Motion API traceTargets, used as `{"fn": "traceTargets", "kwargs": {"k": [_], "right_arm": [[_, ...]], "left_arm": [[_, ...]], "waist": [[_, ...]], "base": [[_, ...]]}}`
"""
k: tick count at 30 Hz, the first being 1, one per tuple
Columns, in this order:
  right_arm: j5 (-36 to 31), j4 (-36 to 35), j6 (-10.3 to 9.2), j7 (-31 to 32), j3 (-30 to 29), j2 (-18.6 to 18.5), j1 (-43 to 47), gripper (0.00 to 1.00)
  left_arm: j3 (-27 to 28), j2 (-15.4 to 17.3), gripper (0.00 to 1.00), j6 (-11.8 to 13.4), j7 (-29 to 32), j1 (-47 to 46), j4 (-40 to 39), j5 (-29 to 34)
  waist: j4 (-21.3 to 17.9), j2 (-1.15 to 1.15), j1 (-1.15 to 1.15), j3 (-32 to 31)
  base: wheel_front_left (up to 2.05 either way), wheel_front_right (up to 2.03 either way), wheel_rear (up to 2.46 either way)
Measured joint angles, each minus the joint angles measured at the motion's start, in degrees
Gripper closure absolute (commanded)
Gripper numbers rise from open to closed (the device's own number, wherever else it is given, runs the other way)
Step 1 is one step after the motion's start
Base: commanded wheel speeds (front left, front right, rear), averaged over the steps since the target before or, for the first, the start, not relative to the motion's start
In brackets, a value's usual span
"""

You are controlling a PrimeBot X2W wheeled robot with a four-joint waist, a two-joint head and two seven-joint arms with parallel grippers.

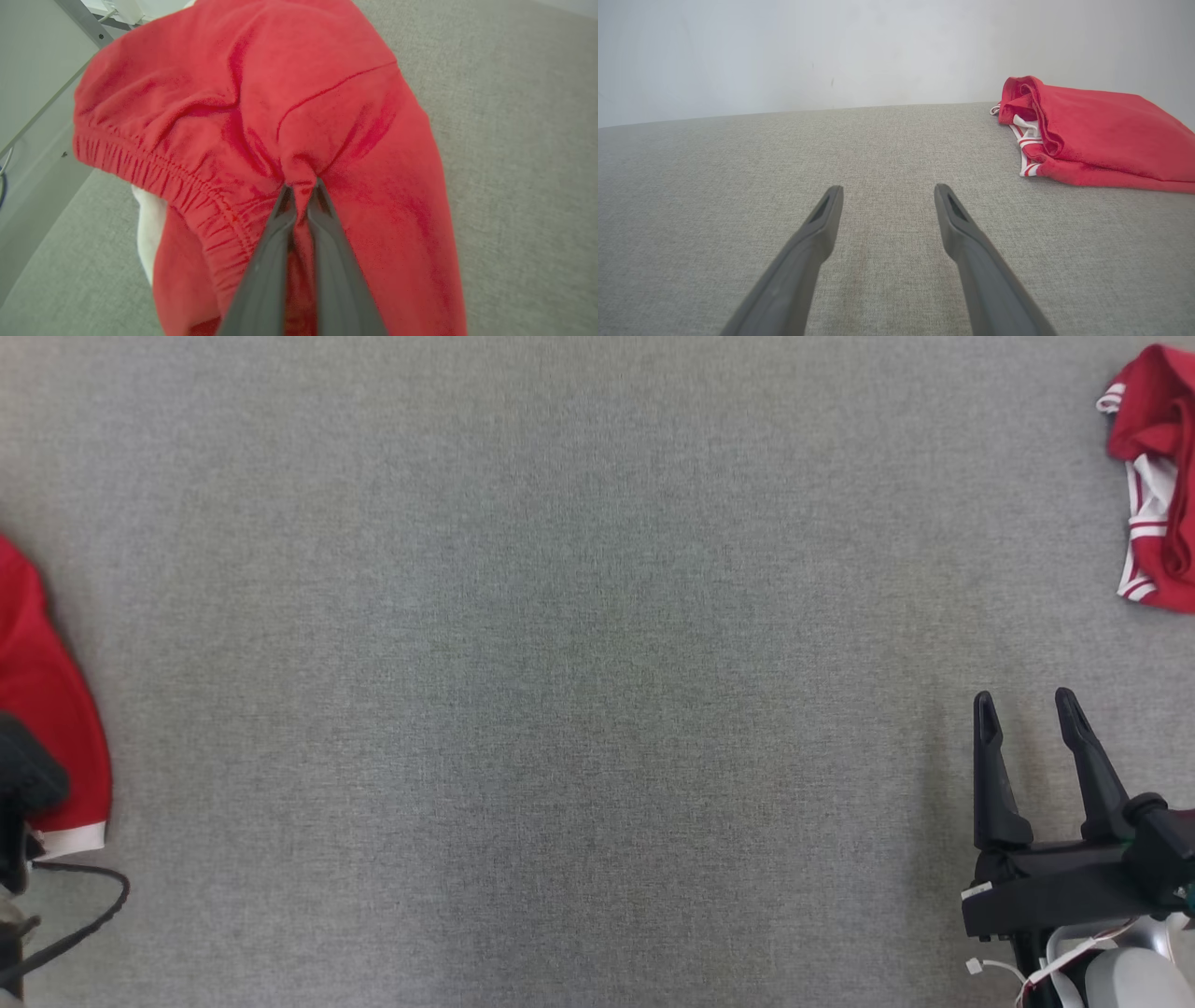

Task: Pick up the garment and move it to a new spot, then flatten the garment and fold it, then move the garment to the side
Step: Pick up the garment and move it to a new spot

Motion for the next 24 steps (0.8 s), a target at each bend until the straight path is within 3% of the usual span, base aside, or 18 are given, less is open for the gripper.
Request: {"fn": "traceTargets", "kwargs": {"k": [6, 12, 18, 24], "right_arm": [[0.2, 1.1, 0.0, -0.9, -0.8, 0.6, 1.1, 0.0], [1.2, 3.3, 0.0, -2.2, 0.0, 1.8, 1.8, 0.0], [2.6, 6.4, 0.0, -3.8, 0.8, 2.8, 2.3, 0.0], [4.4, 9.3, 0.0, -5.0, 1.4, 3.5, 2.6, 0.0]], "left_arm": [[-1.2, 0.9, 1.0, 0.2, -8.9, -0.8, -3.4, 1.8], [-3.5, 1.6, 1.0, -0.4, -12.7, -3.4, -10.2, 3.6], [-7.4, 1.1, 1.0, -1.2, -10.0, -5.9, -22.5, 4.5], [-12.2, -2.9, 1.0, -1.6, -3.7, -6.9, -36.3, 4.2]], "waist": [[0.2, 0.0, 0.0, -2.4], [0.5, 0.0, 0.0, -5.9], [-0.4, 0.0, -0.01, -9.2], [-4.1, 0.0, -0.01, -10.8]], "base": [[0.0, 0.0, 0.0], [0.0, 0.0, 0.0], [0.0, 0.0, 0.0], [0.0, 0.0, 0.0]]}}
